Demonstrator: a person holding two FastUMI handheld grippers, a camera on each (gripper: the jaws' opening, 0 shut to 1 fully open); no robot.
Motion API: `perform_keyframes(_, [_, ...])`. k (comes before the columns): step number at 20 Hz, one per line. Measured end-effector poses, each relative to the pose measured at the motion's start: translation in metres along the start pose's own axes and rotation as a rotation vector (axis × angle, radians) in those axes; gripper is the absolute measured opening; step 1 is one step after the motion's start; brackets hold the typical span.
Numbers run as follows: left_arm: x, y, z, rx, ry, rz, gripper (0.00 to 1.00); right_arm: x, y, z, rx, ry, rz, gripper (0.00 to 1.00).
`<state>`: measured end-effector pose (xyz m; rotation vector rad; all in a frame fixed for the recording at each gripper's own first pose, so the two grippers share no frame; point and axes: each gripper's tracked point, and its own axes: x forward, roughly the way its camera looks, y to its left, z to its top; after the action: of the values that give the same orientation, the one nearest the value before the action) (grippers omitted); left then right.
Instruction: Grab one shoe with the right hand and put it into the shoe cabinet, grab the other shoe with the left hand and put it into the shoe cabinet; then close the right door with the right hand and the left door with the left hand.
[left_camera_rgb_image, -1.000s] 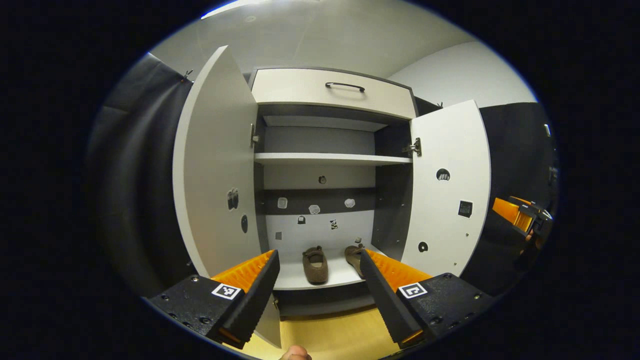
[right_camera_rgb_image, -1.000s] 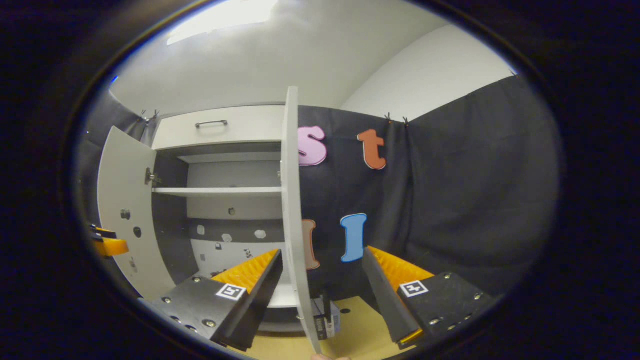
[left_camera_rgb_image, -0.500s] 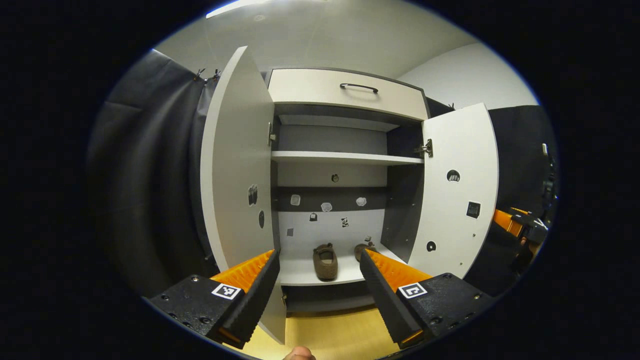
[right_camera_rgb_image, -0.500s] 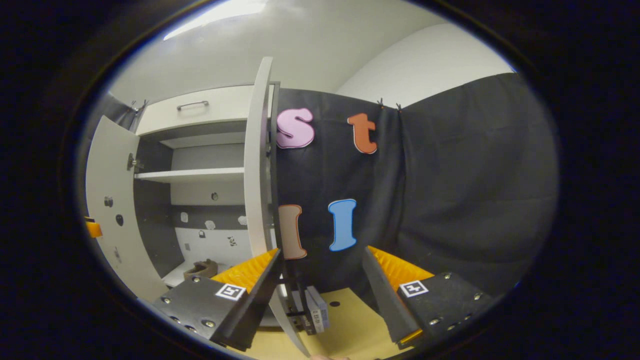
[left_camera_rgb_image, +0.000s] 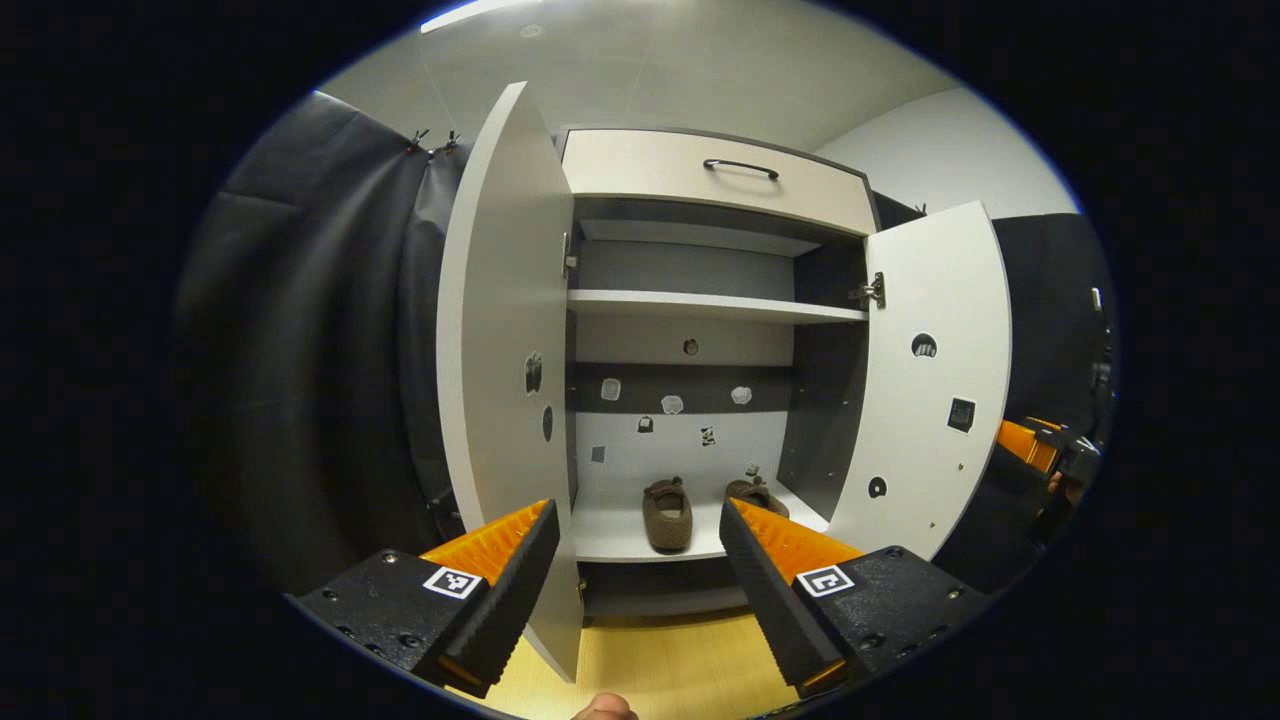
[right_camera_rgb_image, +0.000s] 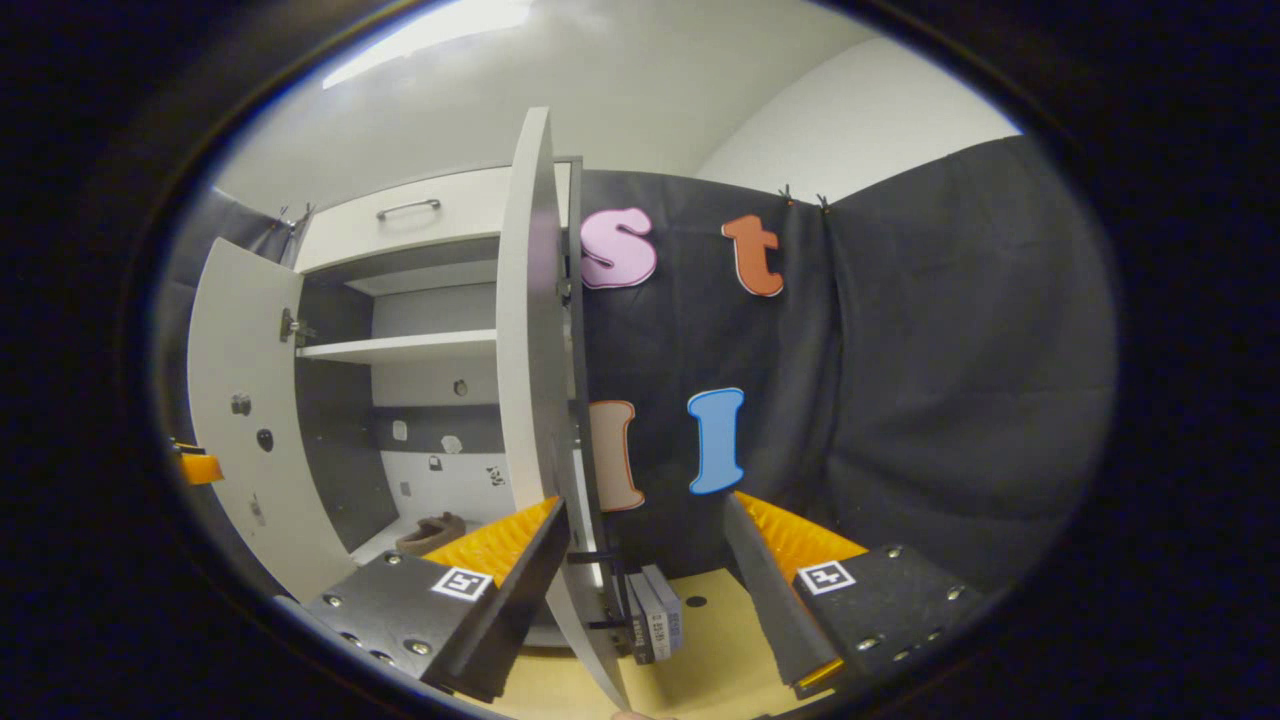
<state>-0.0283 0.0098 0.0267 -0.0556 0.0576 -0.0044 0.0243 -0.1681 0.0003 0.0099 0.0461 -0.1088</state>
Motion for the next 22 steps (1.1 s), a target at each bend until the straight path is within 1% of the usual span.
perform_keyframes(1, [0.0, 0.0, 0.0, -0.002, 0.002, 0.001, 0.98, 0.0, 0.006, 0.0, 0.003, 0.003, 0.019, 0.95])
perform_keyframes(2, [0.0, 0.0, 0.0, -0.005, 0.001, 0.002, 0.98, 0.001, 0.016, -0.001, 0.008, 0.008, 0.042, 0.92])
perform_keyframes(3, [0.0, 0.002, 0.0, -0.007, 0.001, 0.003, 0.98, 0.0, 0.024, -0.002, 0.014, 0.009, 0.07, 0.95])
perform_keyframes(5, [0.002, 0.003, -0.001, -0.01, 0.001, 0.007, 0.98, 0.002, 0.039, -0.003, 0.013, 0.016, 0.101, 0.95])
perform_keyframes(9, [0.001, 0.011, -0.002, -0.009, 0.005, 0.024, 0.98, 0.004, 0.063, -0.005, -0.005, 0.024, 0.155, 0.94])
perform_keyframes(12, [0.0, 0.017, -0.001, -0.009, 0.005, 0.037, 0.96, 0.007, 0.08, -0.007, 0.01, 0.033, 0.196, 0.94])
perform_keyframes(13, [-0.001, 0.019, -0.001, -0.009, 0.005, 0.04, 0.96, 0.007, 0.087, -0.008, 0.011, 0.035, 0.212, 0.94])
perform_keyframes(14, [-0.001, 0.021, -0.001, -0.009, 0.006, 0.044, 0.98, 0.008, 0.093, -0.01, 0.013, 0.037, 0.225, 0.94])
perform_keyframes(15, [-0.002, 0.024, -0.002, -0.007, 0.008, 0.048, 0.96, 0.01, 0.1, -0.011, 0.014, 0.039, 0.239, 0.94])
perform_keyframes(16, [-0.002, 0.027, -0.003, -0.004, 0.009, 0.054, 0.98, 0.012, 0.107, -0.011, 0.014, 0.042, 0.253, 0.94])
perform_keyframes(17, [-0.003, 0.03, -0.003, -0.001, 0.011, 0.06, 0.96, 0.013, 0.113, -0.013, 0.015, 0.045, 0.265, 0.94])
perform_keyframes(22, [-0.005, 0.043, -0.003, 0.002, 0.013, 0.086, 0.98, 0.025, 0.142, -0.019, 0.038, 0.059, 0.321, 0.94])
